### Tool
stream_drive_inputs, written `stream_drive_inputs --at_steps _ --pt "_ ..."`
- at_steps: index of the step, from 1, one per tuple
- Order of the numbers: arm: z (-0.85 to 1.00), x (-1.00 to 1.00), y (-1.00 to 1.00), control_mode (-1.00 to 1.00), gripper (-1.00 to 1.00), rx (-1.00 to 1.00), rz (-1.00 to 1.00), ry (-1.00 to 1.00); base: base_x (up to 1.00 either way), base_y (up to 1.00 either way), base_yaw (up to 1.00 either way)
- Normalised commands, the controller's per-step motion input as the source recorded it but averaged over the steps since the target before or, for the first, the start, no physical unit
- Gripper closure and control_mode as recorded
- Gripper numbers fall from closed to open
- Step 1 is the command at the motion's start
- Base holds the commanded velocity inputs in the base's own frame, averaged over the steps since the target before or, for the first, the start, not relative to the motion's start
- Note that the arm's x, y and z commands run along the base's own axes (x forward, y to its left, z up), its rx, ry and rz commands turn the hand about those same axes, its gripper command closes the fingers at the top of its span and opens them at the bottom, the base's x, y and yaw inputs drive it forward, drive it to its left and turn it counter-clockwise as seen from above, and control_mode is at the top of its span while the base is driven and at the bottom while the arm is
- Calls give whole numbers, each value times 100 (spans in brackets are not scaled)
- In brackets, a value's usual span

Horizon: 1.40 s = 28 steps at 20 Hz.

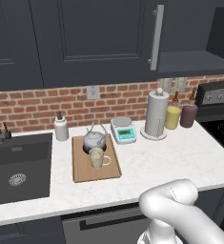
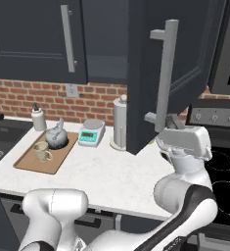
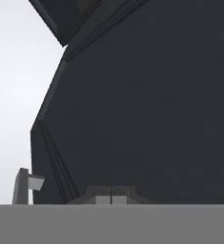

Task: Pick the kettle from the counter and place it on the tray. Then pick the mug from the cabinet and place it on the tray. Then close the cabinet doors.

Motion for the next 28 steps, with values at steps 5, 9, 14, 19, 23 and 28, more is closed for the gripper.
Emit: stream_drive_inputs --at_steps 5,9,14,19,23,28 --pt "37 -4 52 -100 100 -2 -4 32 0 0 0" --pt "37 4 45 -100 100 0 -2 42 0 0 0" --pt "20 25 54 -100 100 0 0 46 0 0 0" --pt "4 49 60 -100 100 -6 -1 55 0 0 0" --pt "0 68 77 -100 100 -19 -14 45 0 0 0" --pt "0 53 69 -100 100 -10 -23 23 0 0 0"
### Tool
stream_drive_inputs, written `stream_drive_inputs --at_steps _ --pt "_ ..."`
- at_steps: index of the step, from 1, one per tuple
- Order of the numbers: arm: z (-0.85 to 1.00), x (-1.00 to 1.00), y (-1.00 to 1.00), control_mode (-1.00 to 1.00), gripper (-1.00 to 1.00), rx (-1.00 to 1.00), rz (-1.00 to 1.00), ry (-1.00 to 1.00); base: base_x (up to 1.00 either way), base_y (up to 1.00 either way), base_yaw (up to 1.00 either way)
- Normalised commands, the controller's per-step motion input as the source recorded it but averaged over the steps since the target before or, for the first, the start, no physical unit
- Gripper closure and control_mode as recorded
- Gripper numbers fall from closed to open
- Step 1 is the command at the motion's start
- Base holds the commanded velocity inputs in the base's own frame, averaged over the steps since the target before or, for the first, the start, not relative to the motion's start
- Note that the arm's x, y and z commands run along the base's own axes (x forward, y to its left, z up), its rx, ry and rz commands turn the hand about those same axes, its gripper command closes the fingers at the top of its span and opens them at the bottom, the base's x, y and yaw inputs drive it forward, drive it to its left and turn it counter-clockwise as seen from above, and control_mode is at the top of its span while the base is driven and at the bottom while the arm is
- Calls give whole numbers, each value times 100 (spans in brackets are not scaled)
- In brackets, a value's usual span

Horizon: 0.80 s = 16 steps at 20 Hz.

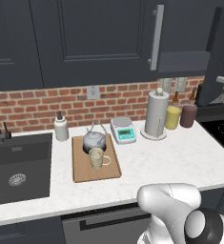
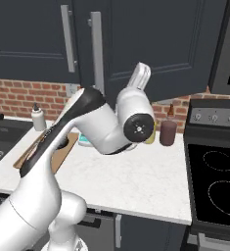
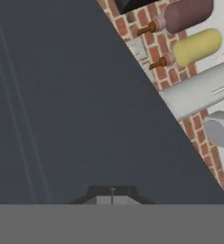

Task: Pick the kettle from the counter and place it on the tray. Then pick the mug from the cabinet and place it on the tray. Then close the cabinet doors.

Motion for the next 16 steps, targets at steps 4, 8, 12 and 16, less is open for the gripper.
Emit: stream_drive_inputs --at_steps 4,8,12,16 --pt "-17 51 65 -100 100 -5 -26 4 0 0 0" --pt "-45 64 55 -100 100 0 -20 -12 0 0 0" --pt "-12 78 32 -100 100 0 -11 -5 0 0 0" --pt "2 100 0 -100 100 3 0 11 0 0 0"
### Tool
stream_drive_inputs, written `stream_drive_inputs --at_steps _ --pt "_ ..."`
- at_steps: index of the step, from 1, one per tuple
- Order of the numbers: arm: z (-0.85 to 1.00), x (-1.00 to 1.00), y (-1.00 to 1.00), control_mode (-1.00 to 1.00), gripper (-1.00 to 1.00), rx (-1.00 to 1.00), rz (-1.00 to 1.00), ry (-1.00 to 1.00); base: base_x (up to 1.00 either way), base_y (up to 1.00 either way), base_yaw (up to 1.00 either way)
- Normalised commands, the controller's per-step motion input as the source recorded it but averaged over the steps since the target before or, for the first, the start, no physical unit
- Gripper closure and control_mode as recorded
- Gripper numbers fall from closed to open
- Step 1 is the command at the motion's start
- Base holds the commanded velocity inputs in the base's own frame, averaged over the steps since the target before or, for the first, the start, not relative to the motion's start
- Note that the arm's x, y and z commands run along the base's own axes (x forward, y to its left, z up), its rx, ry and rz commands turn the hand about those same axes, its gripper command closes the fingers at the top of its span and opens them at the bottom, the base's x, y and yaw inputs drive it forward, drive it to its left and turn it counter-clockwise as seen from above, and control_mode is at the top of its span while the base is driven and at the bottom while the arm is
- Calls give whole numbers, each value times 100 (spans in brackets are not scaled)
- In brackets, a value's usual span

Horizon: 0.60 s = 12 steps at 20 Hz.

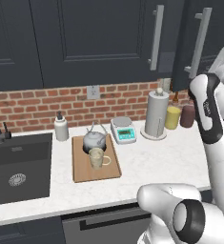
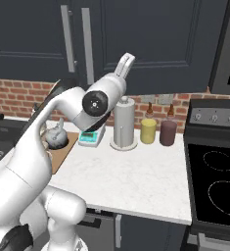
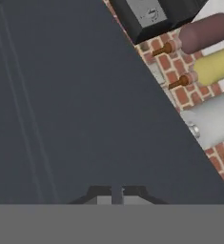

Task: Pick the kettle from the counter and place it on the tray. Then pick the mug from the cabinet and place it on the tray. Then close the cabinet doors.

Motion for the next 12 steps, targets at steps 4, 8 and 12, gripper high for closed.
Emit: stream_drive_inputs --at_steps 4,8,12 --pt "2 100 0 -100 100 2 3 19 0 0 0" --pt "-8 87 5 -100 100 0 1 5 0 0 0" --pt "-38 71 21 -100 100 0 -1 -7 0 0 0"
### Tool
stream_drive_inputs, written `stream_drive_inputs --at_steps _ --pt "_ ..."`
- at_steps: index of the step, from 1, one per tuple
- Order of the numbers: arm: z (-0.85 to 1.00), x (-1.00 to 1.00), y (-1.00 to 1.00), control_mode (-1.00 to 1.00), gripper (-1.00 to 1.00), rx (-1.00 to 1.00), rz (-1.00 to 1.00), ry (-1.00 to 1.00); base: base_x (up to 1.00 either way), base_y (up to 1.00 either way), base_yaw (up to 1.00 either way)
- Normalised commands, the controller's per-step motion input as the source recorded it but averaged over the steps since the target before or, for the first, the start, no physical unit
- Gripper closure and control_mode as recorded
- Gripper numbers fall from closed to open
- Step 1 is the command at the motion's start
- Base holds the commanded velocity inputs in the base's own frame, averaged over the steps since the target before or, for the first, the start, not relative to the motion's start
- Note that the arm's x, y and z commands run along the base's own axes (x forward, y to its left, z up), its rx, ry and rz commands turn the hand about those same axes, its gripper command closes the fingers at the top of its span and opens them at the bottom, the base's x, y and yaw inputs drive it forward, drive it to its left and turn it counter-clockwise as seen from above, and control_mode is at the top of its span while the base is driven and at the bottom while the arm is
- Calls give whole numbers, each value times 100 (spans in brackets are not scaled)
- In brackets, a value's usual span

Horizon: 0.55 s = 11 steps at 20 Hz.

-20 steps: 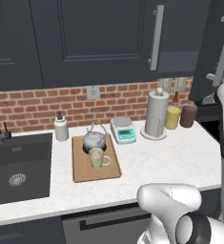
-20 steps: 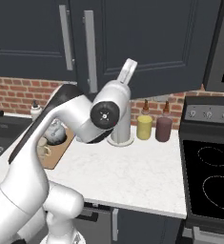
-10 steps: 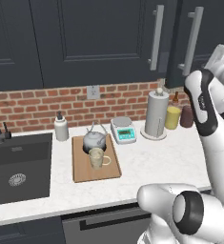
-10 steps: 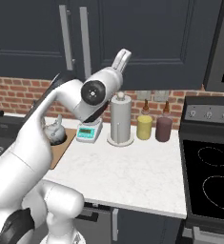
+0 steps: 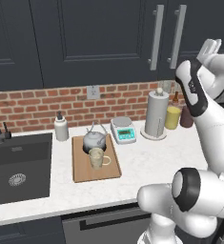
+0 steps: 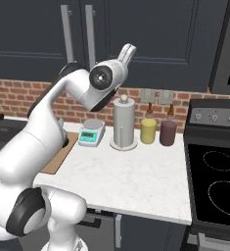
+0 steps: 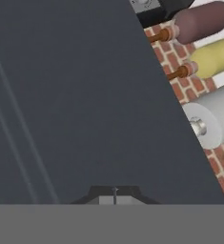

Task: Pick the kettle from the counter and place it on the tray. Then pick the mug from the cabinet and place it on the tray. Then close the cabinet doors.

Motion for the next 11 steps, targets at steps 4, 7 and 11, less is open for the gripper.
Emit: stream_drive_inputs --at_steps 4,7,11 --pt "-39 68 11 -100 100 0 -2 -10 0 0 0" --pt "-42 64 10 -100 100 0 -3 -8 0 0 0" --pt "-20 57 4 -100 100 0 -3 1 0 0 0"
